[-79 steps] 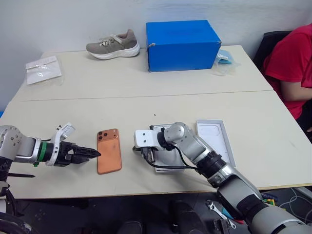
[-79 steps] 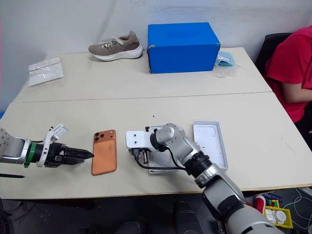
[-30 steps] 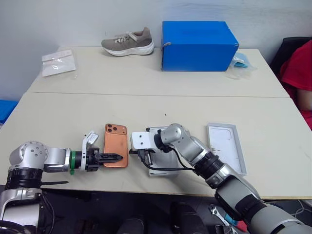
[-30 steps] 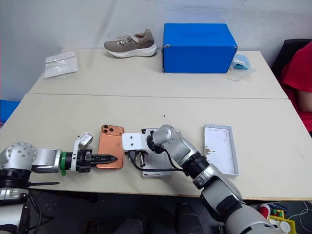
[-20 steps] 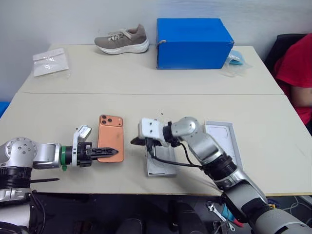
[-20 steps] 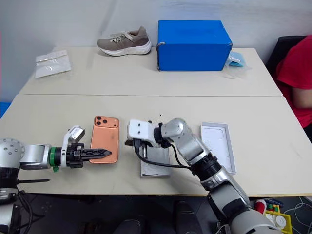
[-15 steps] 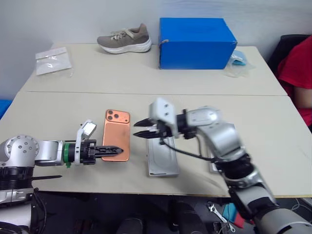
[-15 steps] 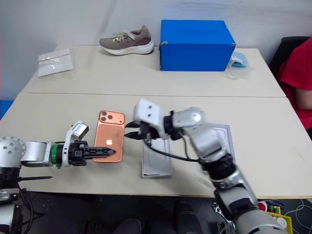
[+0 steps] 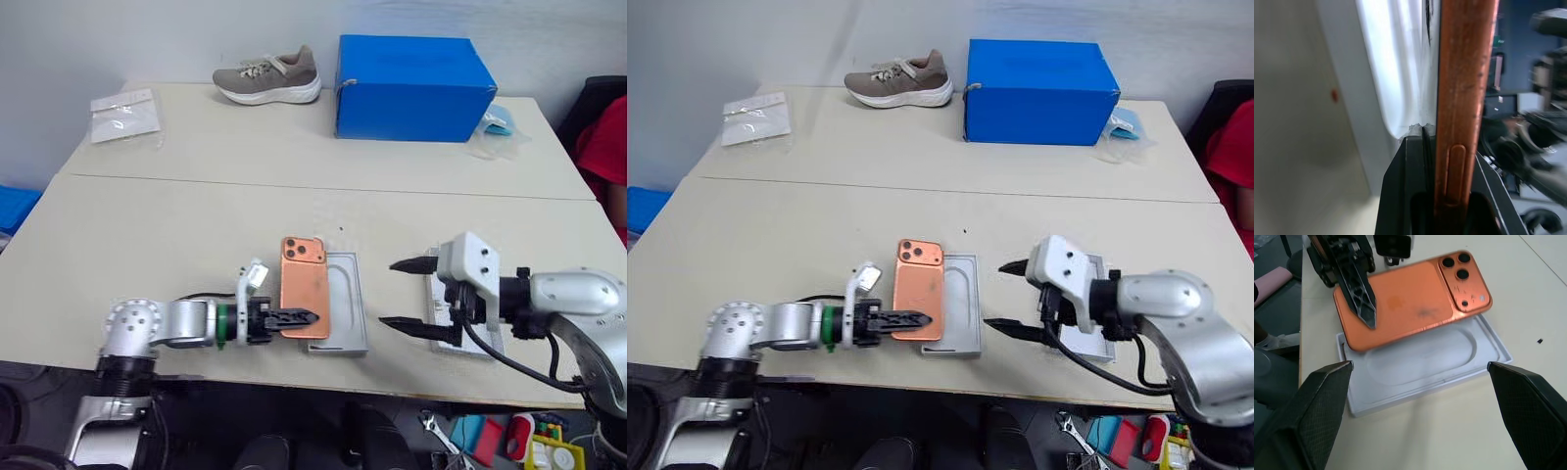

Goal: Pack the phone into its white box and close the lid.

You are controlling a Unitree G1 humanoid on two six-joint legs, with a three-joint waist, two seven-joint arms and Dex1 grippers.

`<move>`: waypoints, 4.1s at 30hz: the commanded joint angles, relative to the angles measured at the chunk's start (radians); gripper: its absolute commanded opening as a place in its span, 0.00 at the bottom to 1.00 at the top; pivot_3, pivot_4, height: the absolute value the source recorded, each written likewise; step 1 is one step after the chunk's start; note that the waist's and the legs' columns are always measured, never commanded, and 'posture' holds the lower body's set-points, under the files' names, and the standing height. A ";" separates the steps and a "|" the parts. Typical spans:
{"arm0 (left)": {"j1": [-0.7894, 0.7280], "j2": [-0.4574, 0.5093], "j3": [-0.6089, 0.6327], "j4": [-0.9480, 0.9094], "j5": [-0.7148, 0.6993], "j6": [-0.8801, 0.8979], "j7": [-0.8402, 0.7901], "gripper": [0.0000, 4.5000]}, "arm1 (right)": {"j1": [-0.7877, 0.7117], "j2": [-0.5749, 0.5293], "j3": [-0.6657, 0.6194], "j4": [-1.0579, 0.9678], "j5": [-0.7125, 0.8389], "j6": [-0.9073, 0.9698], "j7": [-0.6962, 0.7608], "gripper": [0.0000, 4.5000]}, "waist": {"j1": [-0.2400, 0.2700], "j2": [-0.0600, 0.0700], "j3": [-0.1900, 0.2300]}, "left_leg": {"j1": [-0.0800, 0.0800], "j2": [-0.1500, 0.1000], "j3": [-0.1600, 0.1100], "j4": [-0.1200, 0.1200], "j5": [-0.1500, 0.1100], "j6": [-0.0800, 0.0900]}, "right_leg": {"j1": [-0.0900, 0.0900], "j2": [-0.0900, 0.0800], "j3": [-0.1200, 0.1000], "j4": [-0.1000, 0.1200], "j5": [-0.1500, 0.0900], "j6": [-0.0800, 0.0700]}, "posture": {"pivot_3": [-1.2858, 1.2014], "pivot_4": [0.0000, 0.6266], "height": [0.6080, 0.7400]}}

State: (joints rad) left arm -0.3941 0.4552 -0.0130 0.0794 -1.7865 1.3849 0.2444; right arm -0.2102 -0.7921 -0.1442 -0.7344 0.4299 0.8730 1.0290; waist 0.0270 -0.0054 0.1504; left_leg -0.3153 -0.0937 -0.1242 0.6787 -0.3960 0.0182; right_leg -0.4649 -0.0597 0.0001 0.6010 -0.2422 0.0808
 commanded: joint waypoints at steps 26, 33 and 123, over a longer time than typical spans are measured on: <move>-0.109 -0.025 -0.175 0.060 -0.186 -0.076 0.081 0.65 | 0.043 -0.034 0.015 -0.049 0.058 -0.046 -0.191 1.00 | 0.026 0.000 0.000 | 0.000 -0.001 0.000 0.003 0.000 0.000 | 0.001 0.000 0.000 0.000 0.001 0.001 | 0.52 0.24 1.00; -0.161 0.026 -0.218 0.058 -0.186 -0.047 0.061 0.99 | 0.062 -0.028 0.017 -0.050 0.061 -0.068 -0.211 1.00 | 0.024 0.000 0.000 | 0.001 -0.001 0.000 0.003 0.000 0.000 | 0.002 0.000 0.000 0.000 0.001 0.001 | 0.52 0.24 1.00; -0.226 0.484 -0.165 -0.261 0.828 -0.629 -1.226 0.99 | 0.220 0.051 -0.195 -0.162 0.268 0.190 -0.559 1.00 | 0.027 0.001 0.004 | -0.003 0.000 0.000 0.001 0.000 0.000 | 0.001 0.000 -0.002 -0.005 0.001 0.000 | 0.52 0.24 1.00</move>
State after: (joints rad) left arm -0.6181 0.9256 -0.1793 -0.1514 -1.0401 0.8487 -0.8656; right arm 0.0043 -0.7548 -0.2874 -0.8405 0.6662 1.0057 0.5343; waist 0.0541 -0.0045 0.1545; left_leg -0.3186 -0.0934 -0.1245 0.6800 -0.3960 0.0186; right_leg -0.4637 -0.0593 -0.0014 0.5953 -0.2408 0.0808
